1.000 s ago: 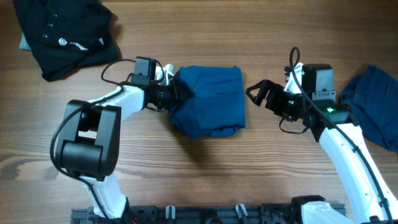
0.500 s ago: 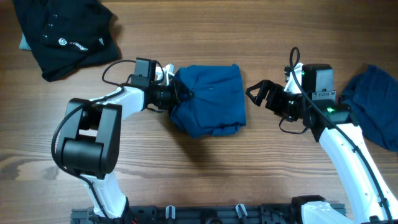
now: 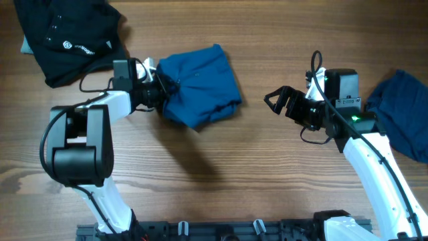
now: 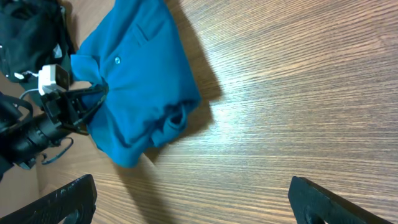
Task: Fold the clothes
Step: 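Carry the folded teal shirt to the top-left pile with left gripper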
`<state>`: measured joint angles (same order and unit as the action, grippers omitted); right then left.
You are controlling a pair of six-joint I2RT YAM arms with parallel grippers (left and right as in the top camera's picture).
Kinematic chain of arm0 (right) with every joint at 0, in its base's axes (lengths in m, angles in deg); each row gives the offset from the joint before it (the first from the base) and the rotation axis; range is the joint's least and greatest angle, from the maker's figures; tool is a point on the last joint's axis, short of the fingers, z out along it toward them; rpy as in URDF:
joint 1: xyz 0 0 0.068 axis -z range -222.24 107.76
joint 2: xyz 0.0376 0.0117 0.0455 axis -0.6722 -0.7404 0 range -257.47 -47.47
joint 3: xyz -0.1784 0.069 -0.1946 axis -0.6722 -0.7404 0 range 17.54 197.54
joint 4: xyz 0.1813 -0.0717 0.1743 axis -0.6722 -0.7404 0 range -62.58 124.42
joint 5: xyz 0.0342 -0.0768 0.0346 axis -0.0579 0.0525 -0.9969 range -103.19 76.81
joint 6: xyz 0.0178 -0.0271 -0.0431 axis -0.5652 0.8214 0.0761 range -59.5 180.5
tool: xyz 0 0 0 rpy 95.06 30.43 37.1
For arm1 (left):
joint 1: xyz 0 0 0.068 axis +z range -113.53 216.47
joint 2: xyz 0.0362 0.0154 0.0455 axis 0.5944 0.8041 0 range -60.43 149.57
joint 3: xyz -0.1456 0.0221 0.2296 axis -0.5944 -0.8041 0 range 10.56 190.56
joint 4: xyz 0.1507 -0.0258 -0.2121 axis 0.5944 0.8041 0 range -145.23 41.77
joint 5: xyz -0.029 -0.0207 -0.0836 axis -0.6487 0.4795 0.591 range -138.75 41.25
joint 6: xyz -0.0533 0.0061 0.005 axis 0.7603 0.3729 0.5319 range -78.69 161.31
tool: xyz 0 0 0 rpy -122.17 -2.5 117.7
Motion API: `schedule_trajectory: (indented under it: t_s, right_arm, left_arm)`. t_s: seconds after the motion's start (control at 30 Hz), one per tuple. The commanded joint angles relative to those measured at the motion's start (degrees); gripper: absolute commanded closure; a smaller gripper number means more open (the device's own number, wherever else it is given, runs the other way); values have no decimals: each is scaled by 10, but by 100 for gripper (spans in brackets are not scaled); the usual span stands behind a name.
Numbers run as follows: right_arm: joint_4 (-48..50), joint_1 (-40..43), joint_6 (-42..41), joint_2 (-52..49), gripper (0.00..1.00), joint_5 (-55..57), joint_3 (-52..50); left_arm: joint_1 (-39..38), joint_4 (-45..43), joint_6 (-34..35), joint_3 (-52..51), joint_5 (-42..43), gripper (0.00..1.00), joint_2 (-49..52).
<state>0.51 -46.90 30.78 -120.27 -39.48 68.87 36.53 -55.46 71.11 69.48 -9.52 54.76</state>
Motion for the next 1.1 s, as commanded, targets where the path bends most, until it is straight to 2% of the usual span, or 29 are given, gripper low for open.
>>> schedule_trajectory:
  t_s: [0.0,0.53,1.07]
  right_arm:
    - [-3,2,13,-5,0,11,-3]
    - [-3,2,12,-5,0,11,-3]
    - [-31,2,11,-5,0,10,-3]
  left_arm:
    - [21,0,5,37,-67,96,20]
    - [58,22,5,252,-68,96,20]
    - [206,11,5,435,-87,90,20]
